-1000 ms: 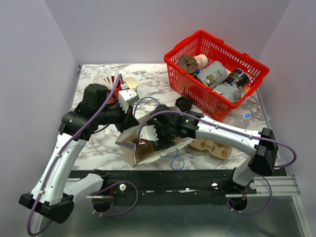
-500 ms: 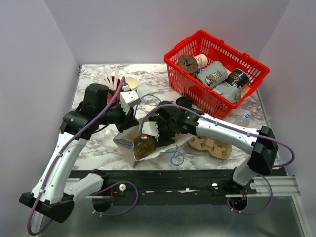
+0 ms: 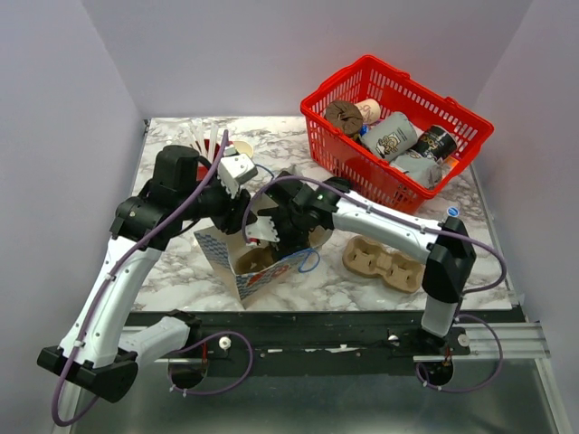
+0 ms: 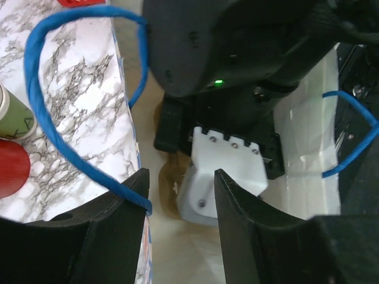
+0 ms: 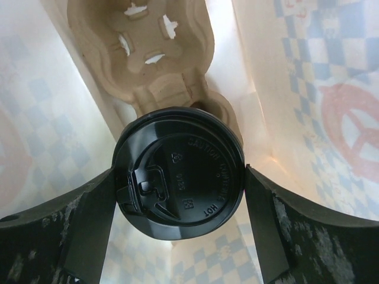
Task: Pack the takeout coffee
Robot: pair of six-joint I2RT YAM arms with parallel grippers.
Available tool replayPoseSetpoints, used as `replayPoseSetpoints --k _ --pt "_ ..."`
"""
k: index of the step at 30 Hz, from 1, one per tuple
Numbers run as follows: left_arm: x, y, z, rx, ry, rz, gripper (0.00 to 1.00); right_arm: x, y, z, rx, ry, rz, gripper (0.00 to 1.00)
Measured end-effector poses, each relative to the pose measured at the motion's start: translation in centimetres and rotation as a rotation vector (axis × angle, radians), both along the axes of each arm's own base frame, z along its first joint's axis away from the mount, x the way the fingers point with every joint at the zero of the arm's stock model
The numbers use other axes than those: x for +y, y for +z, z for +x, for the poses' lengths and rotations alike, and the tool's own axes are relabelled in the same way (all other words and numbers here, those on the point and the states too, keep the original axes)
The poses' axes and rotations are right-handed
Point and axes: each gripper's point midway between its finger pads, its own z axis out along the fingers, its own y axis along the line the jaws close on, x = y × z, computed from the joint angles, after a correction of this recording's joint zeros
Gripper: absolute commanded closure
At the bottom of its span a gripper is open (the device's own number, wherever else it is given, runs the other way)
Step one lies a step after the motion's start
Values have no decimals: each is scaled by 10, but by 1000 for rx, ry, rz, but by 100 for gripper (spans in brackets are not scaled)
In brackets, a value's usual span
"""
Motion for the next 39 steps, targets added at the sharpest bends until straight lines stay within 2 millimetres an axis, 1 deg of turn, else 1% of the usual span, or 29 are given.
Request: replayPoseSetpoints --k 6,9,15,24,30,32,36,37,38,39 --pt "4 5 0 16 58 -22 37 4 2 8 73 13 -60 48" --pt "8 11 0 -1 83 -26 37 3 4 6 107 37 -85 48" --pt "13 16 -3 -19 104 -25 36 1 3 1 158 71 -132 48" --pt "22 34 -1 -85 143 -19 33 7 0 3 191 69 -161 47" --pt "25 37 -3 -101 153 -18 32 4 -3 7 178 51 -182 46" --pt "26 37 -3 -103 155 -17 32 4 -3 8 175 45 -186 45" --pt "26 38 -2 -109 157 -15 32 3 -3 9 173 24 -192 37" --pt "27 40 -2 -114 159 -15 31 2 -2 9 171 16 -193 32" --pt "27 42 -2 -120 159 -18 31 2 -2 10 171 11 -194 30" --pt "26 43 -2 -126 158 -19 29 2 -2 10 170 5 -194 29"
